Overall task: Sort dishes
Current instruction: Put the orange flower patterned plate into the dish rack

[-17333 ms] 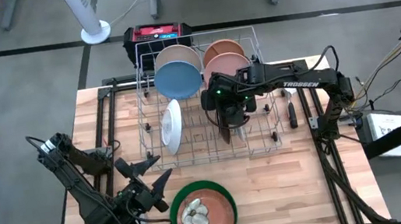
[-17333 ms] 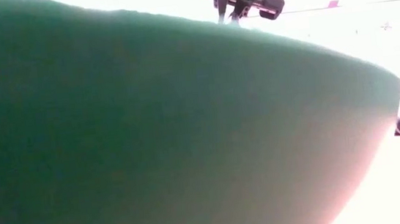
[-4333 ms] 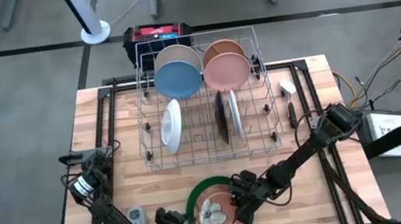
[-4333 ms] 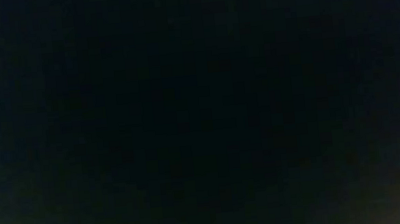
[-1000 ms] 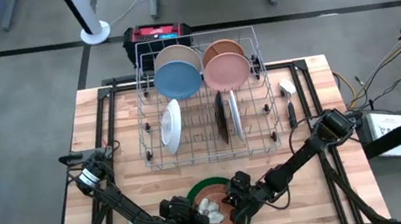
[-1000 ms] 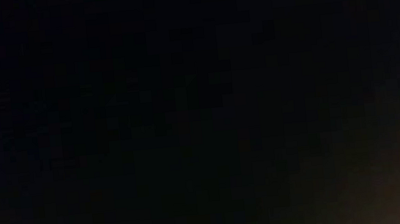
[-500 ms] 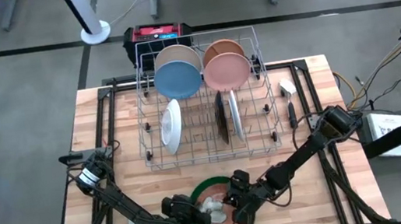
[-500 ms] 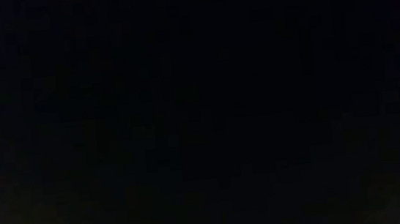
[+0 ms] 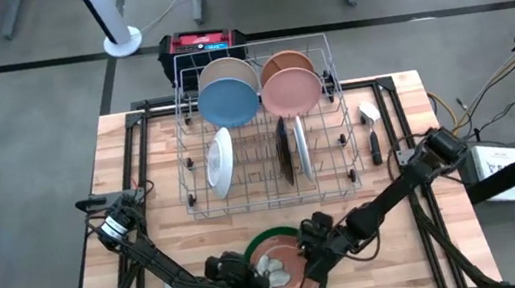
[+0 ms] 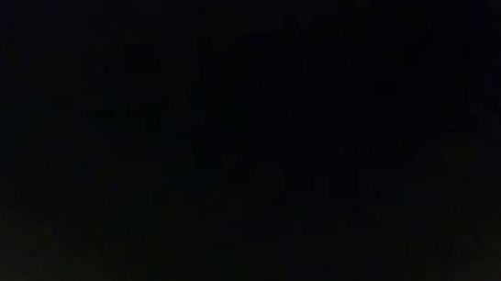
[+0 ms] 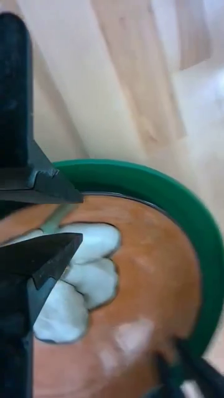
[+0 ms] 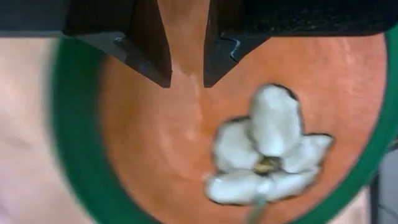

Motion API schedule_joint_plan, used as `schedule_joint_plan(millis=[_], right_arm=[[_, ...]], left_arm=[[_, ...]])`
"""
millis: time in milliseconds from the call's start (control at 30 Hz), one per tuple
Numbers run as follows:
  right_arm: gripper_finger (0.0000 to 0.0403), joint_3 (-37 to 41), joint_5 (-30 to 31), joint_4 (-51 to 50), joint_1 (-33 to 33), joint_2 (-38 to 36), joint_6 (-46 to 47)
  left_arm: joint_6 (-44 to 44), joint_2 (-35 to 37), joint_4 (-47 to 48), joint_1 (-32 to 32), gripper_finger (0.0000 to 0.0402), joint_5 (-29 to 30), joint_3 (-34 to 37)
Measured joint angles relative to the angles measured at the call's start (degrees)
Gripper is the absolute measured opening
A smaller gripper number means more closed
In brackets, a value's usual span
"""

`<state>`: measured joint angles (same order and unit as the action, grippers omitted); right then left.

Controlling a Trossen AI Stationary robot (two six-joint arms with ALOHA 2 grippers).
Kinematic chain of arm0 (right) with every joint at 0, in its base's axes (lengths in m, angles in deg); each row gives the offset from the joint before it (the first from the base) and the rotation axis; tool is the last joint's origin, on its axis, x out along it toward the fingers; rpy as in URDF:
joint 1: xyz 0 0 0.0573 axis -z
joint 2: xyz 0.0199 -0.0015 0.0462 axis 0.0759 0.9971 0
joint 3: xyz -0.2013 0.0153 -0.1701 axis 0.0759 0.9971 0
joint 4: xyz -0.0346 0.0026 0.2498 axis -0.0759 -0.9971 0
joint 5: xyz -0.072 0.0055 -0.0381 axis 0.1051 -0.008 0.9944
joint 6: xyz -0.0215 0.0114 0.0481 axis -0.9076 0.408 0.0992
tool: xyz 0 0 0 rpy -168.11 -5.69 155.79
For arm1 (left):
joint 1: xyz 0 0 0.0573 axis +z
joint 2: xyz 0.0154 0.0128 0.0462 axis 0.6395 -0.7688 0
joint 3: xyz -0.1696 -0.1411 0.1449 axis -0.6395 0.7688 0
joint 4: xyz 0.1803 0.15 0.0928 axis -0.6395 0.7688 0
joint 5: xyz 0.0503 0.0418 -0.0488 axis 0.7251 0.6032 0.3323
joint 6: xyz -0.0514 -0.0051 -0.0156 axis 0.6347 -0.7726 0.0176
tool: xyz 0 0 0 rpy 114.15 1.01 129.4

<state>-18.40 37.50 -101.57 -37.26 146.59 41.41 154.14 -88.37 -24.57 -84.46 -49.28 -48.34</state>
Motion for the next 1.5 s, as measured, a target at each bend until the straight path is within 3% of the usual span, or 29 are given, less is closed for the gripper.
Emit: schedule_joint_plan(millis=[200, 500, 967, 1200, 1500], right_arm=[[0.0127, 0.0, 0.0, -10.7, 0.4, -4.1, 5.4], [0.019, 0.0, -3.8, -9.3, 0.7, -4.1, 9.2], [0.0253, 0.2, -5.1, -6.0, 0.7, -3.7, 10.7], [0.0255, 0.4, -5.9, -3.7, 1.3, -3.7, 10.8], [0.0203, 3.8, -5.8, 2.1, 2.5, -3.6, 11.8]], left_arm=[[-3.0, 0.0, -1.9, 0.0, 0.0074, -3.2, 0.0], [-5.2, -1.7, -4.6, 0.3, 0.0074, -4.4, 0.1], [-5.0, -4.1, -6.5, 0.7, 0.0074, -4.9, 0.0], [-2.9, -4.5, -6.9, 0.7, 0.0074, -4.3, 0.0], [-2.0, -4.7, -7.4, 0.7, 0.0074, -1.2, 0.1]])
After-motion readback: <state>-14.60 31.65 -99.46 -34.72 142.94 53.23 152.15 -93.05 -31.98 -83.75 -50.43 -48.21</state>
